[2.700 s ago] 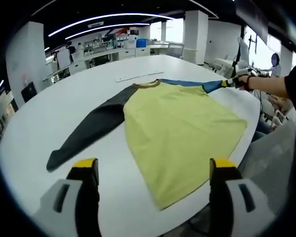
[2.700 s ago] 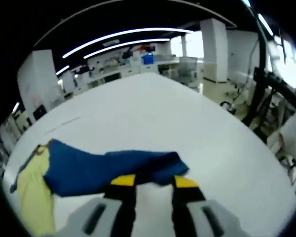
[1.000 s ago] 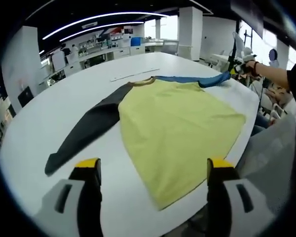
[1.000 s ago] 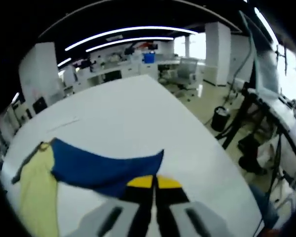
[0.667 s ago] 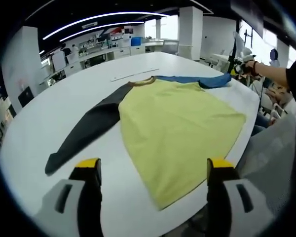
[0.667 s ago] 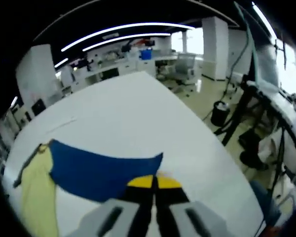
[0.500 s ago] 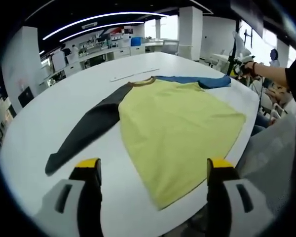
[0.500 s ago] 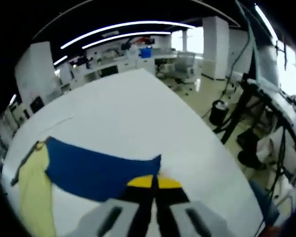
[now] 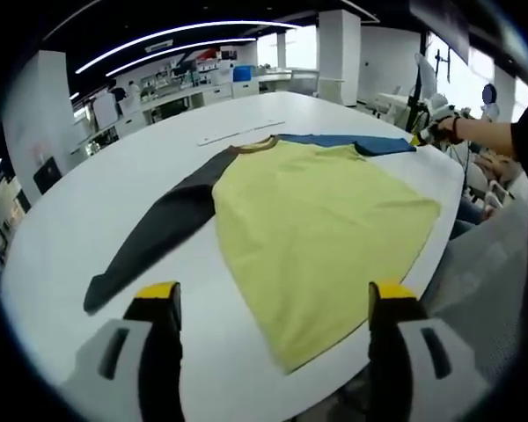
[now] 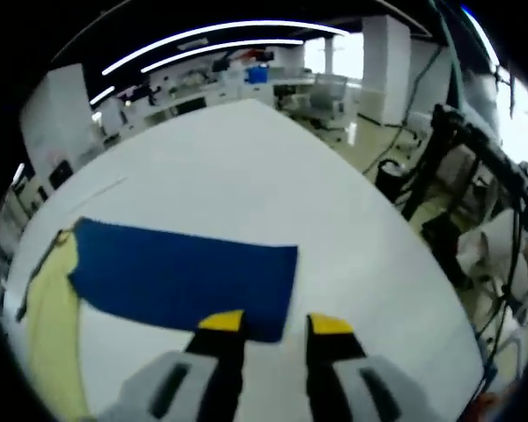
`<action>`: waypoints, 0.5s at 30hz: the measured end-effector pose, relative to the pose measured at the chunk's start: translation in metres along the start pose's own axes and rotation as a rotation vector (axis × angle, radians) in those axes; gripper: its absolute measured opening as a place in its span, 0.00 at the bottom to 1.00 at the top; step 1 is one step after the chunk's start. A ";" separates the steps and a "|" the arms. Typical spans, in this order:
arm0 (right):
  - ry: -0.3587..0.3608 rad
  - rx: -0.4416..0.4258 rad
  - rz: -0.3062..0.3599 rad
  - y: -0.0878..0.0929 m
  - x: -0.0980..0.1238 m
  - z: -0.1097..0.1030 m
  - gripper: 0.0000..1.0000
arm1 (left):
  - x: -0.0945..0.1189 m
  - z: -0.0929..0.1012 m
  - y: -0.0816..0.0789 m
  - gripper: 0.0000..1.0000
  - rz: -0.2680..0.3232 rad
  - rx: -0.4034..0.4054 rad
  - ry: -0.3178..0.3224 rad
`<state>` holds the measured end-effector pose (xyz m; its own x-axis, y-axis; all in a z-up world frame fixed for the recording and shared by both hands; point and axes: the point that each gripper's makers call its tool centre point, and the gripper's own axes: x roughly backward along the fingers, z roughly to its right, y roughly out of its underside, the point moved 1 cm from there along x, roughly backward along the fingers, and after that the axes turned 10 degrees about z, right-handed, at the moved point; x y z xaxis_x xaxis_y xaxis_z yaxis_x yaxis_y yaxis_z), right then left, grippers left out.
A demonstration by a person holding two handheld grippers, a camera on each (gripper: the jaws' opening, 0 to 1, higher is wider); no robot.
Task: Fold the garment on the visible template until the final outline fits inside the template.
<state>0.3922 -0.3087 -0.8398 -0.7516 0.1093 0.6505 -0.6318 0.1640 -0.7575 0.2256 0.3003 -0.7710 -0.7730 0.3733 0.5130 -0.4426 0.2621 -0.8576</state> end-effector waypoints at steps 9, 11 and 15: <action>0.029 0.006 -0.014 0.009 0.013 -0.010 0.19 | 0.002 -0.002 0.003 0.84 -0.005 0.003 -0.008; 0.030 0.009 -0.013 0.008 0.013 -0.010 0.18 | 0.002 -0.002 0.003 0.84 -0.006 0.004 -0.008; 0.026 0.009 -0.010 0.007 0.010 -0.011 0.12 | 0.003 -0.002 0.004 0.84 -0.008 0.004 -0.011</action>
<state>0.3827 -0.2960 -0.8377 -0.7404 0.1328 0.6589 -0.6408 0.1566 -0.7516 0.2225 0.3046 -0.7725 -0.7745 0.3615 0.5191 -0.4502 0.2613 -0.8538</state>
